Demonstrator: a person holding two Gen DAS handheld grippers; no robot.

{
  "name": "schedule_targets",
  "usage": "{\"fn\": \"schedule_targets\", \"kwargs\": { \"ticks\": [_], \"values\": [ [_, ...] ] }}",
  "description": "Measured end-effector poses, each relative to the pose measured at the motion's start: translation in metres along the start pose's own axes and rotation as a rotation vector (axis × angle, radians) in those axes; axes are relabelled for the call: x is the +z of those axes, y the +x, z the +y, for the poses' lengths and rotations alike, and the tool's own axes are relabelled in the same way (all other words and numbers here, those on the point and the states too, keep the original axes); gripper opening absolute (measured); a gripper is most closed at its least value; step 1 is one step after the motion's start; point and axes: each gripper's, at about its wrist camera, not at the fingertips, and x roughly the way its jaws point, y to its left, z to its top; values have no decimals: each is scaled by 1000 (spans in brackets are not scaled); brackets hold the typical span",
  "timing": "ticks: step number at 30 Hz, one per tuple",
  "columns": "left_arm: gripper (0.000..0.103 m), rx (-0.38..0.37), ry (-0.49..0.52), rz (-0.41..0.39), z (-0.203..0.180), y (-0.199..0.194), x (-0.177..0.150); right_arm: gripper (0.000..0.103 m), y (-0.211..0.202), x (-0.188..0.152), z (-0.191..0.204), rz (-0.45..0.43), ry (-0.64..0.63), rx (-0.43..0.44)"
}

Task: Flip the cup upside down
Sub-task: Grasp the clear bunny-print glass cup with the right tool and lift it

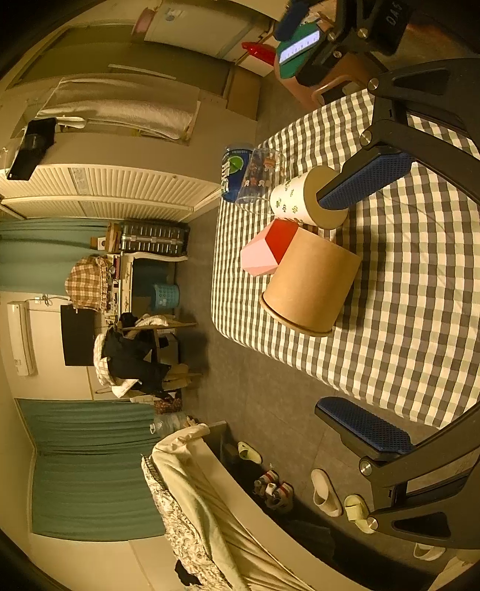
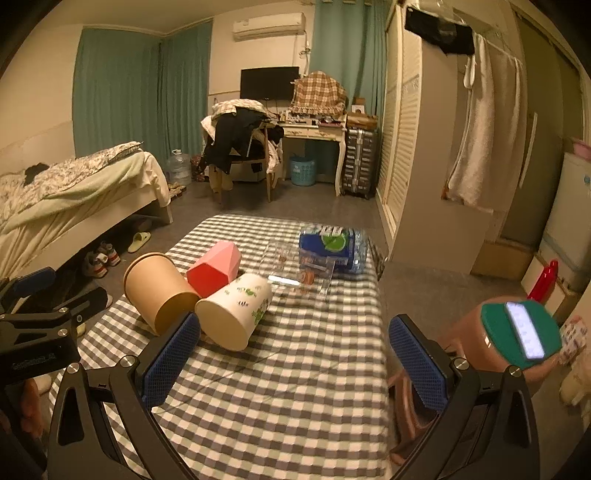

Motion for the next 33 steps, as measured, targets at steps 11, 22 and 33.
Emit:
{"fn": "schedule_targets", "kwargs": {
  "ticks": [11,22,33],
  "values": [
    [103,70,-32,15,-8,28,20,103,48,41,-27,50,-272,72],
    [103,138,-17,77,-6,73,19,102,183,51,-13,316,-638,255],
    [103,135,-32,93,6,89,15,89,242,33,12,450,-773,316]
  ]
}}
